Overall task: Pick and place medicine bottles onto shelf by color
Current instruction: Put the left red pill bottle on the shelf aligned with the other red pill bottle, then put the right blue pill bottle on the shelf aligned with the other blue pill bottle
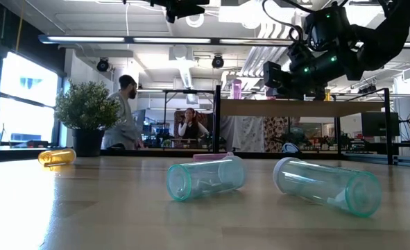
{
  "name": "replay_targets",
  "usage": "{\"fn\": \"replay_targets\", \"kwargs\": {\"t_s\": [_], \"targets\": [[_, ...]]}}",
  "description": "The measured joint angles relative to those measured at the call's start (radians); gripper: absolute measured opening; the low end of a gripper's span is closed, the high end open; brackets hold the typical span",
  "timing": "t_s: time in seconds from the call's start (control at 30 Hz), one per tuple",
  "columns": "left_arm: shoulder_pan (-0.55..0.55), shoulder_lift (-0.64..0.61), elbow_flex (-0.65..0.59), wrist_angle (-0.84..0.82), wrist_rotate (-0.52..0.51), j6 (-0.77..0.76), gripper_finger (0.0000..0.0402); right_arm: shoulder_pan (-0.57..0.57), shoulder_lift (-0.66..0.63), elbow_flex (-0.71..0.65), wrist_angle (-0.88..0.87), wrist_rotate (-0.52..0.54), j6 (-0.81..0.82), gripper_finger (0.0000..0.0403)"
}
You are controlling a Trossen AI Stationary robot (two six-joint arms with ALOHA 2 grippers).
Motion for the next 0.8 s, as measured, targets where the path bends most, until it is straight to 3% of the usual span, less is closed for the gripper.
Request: {"fn": "replay_targets", "kwargs": {"t_s": [0.37,0.8], "targets": [[0.0,0.0,0.0,0.0,0.0,0.0,0.0227,0.0,0.0,0.001,-0.005,0.005,0.0,0.0089],[0.0,0.0,0.0,0.001,0.0,-0.001,0.0227,0.001,-0.001,0.001,-0.01,0.018,0.003,0.0159]]}}
